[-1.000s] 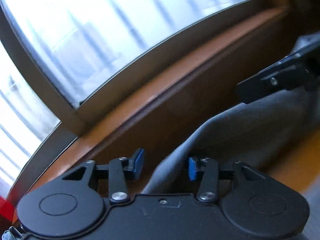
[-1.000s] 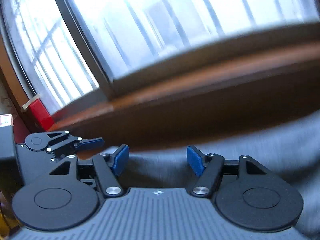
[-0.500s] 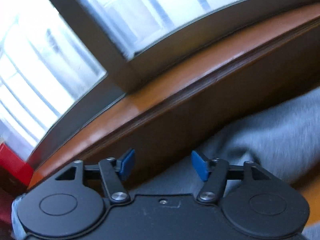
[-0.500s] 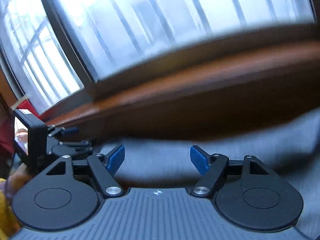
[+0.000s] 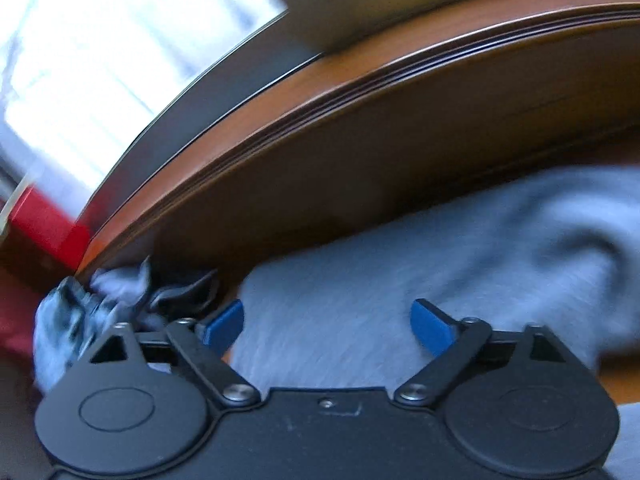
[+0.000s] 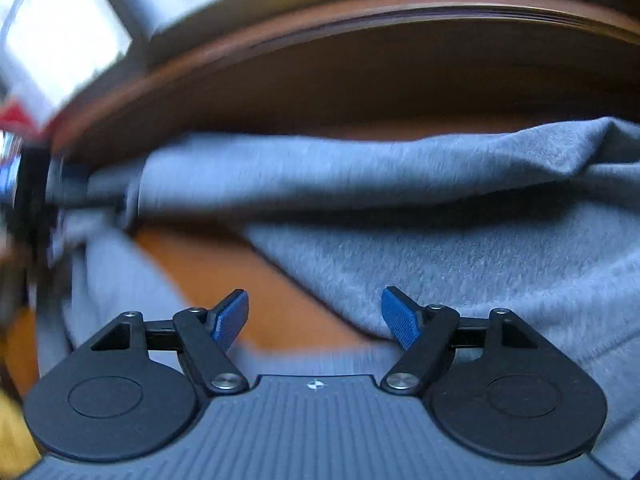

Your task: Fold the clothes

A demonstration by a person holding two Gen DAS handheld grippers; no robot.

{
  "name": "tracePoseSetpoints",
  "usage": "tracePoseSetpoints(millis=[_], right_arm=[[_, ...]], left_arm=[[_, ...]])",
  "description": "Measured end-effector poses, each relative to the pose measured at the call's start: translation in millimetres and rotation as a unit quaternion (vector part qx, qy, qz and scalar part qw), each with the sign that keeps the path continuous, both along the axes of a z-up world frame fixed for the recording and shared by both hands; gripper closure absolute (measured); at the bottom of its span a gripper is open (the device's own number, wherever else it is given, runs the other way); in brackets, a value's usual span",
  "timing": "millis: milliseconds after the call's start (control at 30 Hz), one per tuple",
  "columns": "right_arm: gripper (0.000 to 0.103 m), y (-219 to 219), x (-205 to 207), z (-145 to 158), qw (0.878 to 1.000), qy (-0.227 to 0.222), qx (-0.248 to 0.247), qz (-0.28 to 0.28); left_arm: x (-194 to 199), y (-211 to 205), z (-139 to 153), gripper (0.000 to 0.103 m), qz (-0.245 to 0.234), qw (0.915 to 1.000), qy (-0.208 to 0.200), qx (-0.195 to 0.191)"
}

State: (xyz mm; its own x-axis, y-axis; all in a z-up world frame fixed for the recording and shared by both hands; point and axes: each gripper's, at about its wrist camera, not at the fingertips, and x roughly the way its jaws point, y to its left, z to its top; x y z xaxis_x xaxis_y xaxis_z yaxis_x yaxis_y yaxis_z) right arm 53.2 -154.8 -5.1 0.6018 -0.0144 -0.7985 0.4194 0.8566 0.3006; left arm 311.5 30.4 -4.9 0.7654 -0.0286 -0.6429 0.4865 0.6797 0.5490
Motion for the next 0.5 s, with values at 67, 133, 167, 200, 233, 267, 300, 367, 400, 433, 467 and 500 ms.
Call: tracePoseSetpoints(millis=[67, 133, 167, 200, 233, 267, 300, 367, 400, 433, 467, 500], right_arm=[[0.027, 8.3, -12.1, 2.9, 0.999, 0.024, 0.020, 0.017], [0.027, 13.0, -23.7, 5.3, 0.997, 0.047, 0.041, 0.034], [0.028, 14.7, -28.3, 5.2, 0.997, 0.055, 0.045, 0.034], [0.028, 16.3, -31.9, 8.5, 0.997, 0.053, 0.040, 0.029], [0.028, 16.9, -35.7, 14.7, 0.999, 0.039, 0.028, 0.019], [0.028, 15.1, -35.8, 20.2, 1.000, 0.022, 0.017, 0.007], [0.027, 11.6, -34.0, 21.3, 1.000, 0.011, 0.011, -0.005], [0.027, 2.9, -24.6, 16.6, 1.000, 0.002, 0.005, -0.022], [0.028, -2.4, -15.9, 10.6, 1.000, 0.006, 0.005, -0.023], [0.029, -7.6, -3.7, 3.3, 1.000, 0.007, -0.003, -0.023], [0.032, -12.2, 6.8, 2.1, 0.999, -0.007, -0.019, -0.028], [0.032, -16.7, 16.8, 2.1, 0.998, -0.025, -0.036, -0.034]], left_arm=[[5.6, 15.4, 1.3, 0.004, 0.021, 0.9997, -0.002, 0.010], [9.8, 25.0, 1.4, 0.004, 0.029, 0.9993, -0.009, 0.024], [14.2, 26.7, 0.3, 0.003, 0.030, 0.9988, -0.017, 0.034], [18.6, 28.4, -0.7, 0.002, 0.031, 0.9982, -0.026, 0.044], [24.2, 28.1, -3.1, 0.002, 0.033, 0.9975, -0.033, 0.053], [30.5, 26.3, -6.3, 0.001, 0.036, 0.9967, -0.039, 0.061], [36.6, 25.1, -9.1, 0.001, 0.040, 0.9960, -0.043, 0.067], [37.6, 29.8, -9.2, 0.001, 0.047, 0.9952, -0.045, 0.073], [39.5, 32.0, -8.6, 0.001, 0.050, 0.9950, -0.044, 0.074], [42.3, 34.8, -8.3, 0.000, 0.055, 0.9948, -0.043, 0.075], [44.9, 38.4, -8.5, 0.000, 0.063, 0.9941, -0.045, 0.077], [47.3, 42.6, -8.8, 0.000, 0.075, 0.9929, -0.048, 0.078]])
